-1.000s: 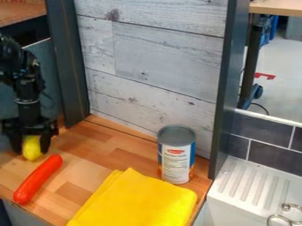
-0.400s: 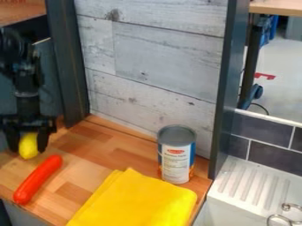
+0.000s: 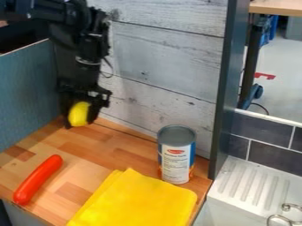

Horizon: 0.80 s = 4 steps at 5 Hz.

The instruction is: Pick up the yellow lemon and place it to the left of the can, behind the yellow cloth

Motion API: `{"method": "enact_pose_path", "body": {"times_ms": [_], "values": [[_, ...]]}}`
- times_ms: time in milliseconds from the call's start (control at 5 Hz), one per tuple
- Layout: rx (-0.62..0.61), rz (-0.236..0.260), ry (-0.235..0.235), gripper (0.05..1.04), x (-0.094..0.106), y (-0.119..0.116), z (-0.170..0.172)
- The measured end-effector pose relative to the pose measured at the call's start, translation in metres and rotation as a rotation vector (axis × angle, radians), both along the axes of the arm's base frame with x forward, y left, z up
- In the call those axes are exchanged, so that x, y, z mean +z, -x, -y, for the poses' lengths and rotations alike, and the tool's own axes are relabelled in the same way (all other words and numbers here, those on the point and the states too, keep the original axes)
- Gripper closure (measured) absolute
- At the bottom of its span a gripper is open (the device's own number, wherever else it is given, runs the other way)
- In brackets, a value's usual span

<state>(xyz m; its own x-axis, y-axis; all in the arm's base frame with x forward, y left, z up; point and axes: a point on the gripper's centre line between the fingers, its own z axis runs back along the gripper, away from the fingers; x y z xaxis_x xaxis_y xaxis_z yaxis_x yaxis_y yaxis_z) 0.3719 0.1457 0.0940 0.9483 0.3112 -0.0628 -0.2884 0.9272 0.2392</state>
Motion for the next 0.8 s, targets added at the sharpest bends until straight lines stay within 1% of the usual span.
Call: {"method": "enact_pose_path", "body": {"times_ms": [200, 400, 600, 800], "values": [[-0.094, 0.033, 0.016, 0.284, 0.007, -0.019, 0.018], [-0.197, 0.009, 0.086, 0.284, -0.016, -0.030, 0.046], [-0.225, 0.025, 0.128, 0.284, -0.025, -0.032, 0.053], [-0.237, 0.009, 0.174, 0.284, -0.042, -0.025, 0.060]]}}
